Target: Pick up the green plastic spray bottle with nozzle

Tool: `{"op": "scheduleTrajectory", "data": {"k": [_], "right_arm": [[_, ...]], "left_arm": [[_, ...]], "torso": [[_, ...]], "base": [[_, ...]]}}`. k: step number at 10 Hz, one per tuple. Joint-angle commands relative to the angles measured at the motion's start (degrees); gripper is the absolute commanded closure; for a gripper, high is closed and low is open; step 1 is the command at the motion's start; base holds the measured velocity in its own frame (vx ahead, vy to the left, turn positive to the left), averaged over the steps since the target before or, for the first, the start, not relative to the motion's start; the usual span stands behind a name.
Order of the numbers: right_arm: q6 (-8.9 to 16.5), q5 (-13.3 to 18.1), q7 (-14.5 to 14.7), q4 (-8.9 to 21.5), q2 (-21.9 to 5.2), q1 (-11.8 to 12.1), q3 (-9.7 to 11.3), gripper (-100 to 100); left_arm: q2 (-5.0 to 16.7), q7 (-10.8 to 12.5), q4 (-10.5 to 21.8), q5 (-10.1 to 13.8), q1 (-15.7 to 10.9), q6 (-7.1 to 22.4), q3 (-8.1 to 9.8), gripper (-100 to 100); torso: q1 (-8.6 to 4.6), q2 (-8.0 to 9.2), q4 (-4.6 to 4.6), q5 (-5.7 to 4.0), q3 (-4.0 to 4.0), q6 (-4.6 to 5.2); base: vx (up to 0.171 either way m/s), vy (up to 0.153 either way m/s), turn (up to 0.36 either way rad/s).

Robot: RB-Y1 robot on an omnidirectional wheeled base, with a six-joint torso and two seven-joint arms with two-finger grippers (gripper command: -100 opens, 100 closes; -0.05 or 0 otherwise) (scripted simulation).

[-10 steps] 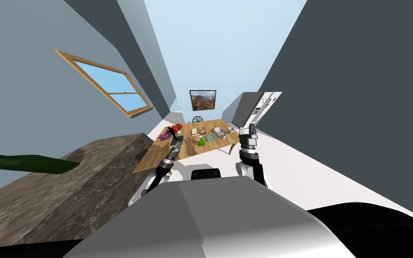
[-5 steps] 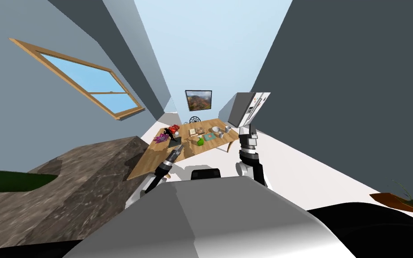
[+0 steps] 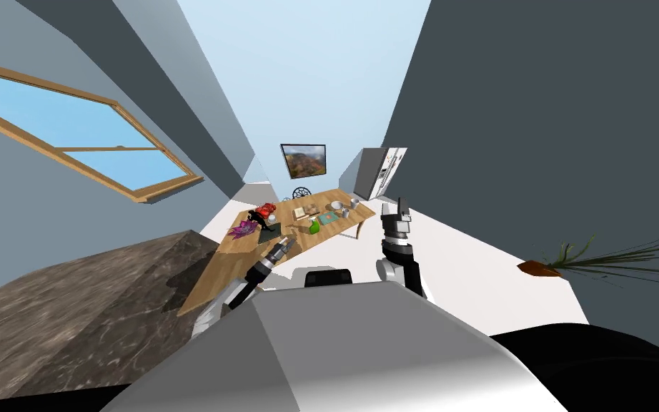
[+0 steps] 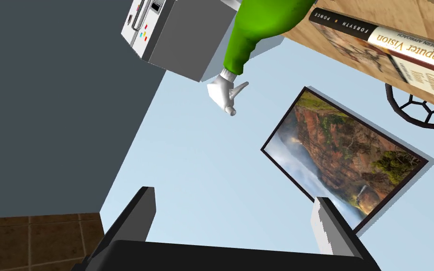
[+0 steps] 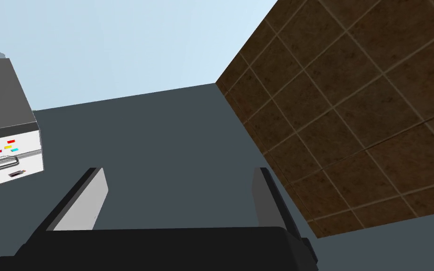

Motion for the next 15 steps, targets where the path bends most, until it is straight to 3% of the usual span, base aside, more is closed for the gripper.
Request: {"op": "scheduleTrajectory", "data": {"k": [1,2,4,5,10,15], "right_arm": [[0.0,0.0,0.0,0.0,0.0,0.0,0.0,0],[0.0,0.0,0.0,0.0,0.0,0.0,0.0,0],[0.0,0.0,0.0,0.0,0.0,0.0,0.0,0],[0.0,0.0,0.0,0.0,0.0,0.0,0.0,0],[0.0,0.0,0.0,0.0,0.0,0.0,0.0,0],[0.0,0.0,0.0,0.0,0.0,0.0,0.0,0]], "left_arm": [[1.0,-0.2,2.9,-0.9,-0.7,-0.9,-0.18,-100],[1.0,-0.2,3.1,-0.9,-0.7,-0.9,-0.18,-100],[4.2,-0.5,7.0,-4.2,-2.1,-1.8,-1.55,-100],[4.2,-0.5,7.5,-4.2,-2.1,-1.8,-1.55,-100],[12.2,-0.4,16.8,-11.3,-6.0,-4.2,-5.19,-100],[20.3,0.5,23.3,-15.9,-10.1,-5.8,-8.05,-100]], "torso": [[0.0,0.0,0.0,0.0,0.0,0.0],[-0.02,-0.01,-0.01,0.0,-0.01,-0.06],[-0.11,-0.04,-0.01,-0.02,-0.02,-0.01],[-0.08,-0.06,-0.01,-0.02,-0.03,0.01],[-0.13,-0.12,-0.03,-0.03,-0.07,-0.03],[-0.25,-0.2,-0.04,-0.05,-0.11,-0.05]], "base": [[-0.007,0.028,-0.142],[-0.003,0.01,0.037],[-0.002,0.006,-0.335],[-0.001,0.023,-0.142],[0.01,0.0,-0.324],[0.028,-0.025,-0.274]]}}
